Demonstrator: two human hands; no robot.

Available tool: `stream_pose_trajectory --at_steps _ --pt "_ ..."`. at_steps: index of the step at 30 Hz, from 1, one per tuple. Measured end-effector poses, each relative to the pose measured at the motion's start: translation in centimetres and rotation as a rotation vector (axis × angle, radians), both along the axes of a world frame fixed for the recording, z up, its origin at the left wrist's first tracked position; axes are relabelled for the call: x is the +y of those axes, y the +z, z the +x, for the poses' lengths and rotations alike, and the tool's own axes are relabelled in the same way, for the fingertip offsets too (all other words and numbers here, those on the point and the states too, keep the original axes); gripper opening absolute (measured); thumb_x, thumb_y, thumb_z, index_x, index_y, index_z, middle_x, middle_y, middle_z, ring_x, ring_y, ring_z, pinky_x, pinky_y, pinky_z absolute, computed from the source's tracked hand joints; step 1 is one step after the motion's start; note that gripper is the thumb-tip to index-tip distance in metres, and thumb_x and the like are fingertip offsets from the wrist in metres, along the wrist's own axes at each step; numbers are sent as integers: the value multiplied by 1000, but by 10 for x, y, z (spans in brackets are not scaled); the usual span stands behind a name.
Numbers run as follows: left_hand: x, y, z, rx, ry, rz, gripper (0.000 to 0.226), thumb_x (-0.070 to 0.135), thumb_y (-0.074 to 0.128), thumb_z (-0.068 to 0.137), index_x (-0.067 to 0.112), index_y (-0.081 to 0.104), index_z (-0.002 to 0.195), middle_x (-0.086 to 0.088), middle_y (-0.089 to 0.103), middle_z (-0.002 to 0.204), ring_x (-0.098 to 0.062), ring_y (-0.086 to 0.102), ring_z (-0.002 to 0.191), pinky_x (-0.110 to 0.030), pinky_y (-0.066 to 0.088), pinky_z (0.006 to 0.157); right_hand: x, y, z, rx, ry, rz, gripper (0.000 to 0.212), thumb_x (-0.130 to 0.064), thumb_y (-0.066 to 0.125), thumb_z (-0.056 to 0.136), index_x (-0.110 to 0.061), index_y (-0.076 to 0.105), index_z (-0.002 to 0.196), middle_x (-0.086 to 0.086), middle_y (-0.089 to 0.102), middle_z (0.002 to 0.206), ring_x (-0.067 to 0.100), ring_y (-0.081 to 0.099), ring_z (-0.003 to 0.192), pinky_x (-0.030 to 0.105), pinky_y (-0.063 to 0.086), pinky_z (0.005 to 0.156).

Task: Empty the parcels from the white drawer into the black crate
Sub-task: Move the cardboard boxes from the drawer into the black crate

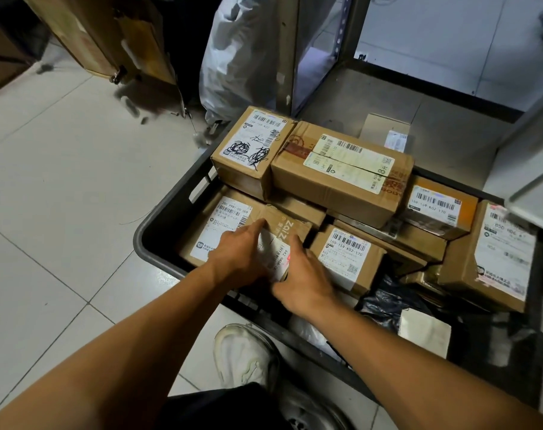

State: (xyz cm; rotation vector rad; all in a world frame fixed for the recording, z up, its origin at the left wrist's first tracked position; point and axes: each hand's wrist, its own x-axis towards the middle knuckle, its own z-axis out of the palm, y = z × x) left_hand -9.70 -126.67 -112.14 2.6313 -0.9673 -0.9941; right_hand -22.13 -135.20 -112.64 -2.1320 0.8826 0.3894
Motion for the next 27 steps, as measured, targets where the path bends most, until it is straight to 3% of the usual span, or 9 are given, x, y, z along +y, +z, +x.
stream_pose_trajectory --at_steps 4,7,11,18,27 --pt "-2 6 -1 -46 -33 71 107 48 83 72 35 17 156 -5 34 156 -35 37 137 -59 42 104 -12 6 -8 42 113 -55 106 -36 76 83 -25 4 160 14 39 152 36 44 135 44 45 106" --pt "-4 20 -9 -191 -156 105 103 55 76 77 33 15 157 -7 16 164 -35 16 150 -64 23 116 -28 22 -22 19 172 -177 94 -46 72 86 -25 16 158 11 34 155 34 39 137 43 42 109" --pt "-17 44 -30 -356 -353 68 91 62 60 87 30 13 158 -7 8 167 -33 1 153 -61 7 119 -51 43 -55 7 235 -349 92 -55 64 90 -25 12 160 5 20 164 30 20 149 44 33 117" --pt "-62 87 -86 -473 -548 85 87 74 40 90 33 7 158 -8 -3 168 -33 -8 153 -61 2 120 -88 83 -129 36 128 -525 89 -60 55 93 -30 6 161 6 2 170 28 -2 156 49 10 125" --pt "-157 130 -192 -574 -771 -96 84 77 28 91 33 7 159 -5 -2 168 -28 -7 154 -55 2 123 -159 130 -251 53 -147 -670 81 -59 49 95 -29 12 161 7 5 169 28 -1 156 50 9 125"
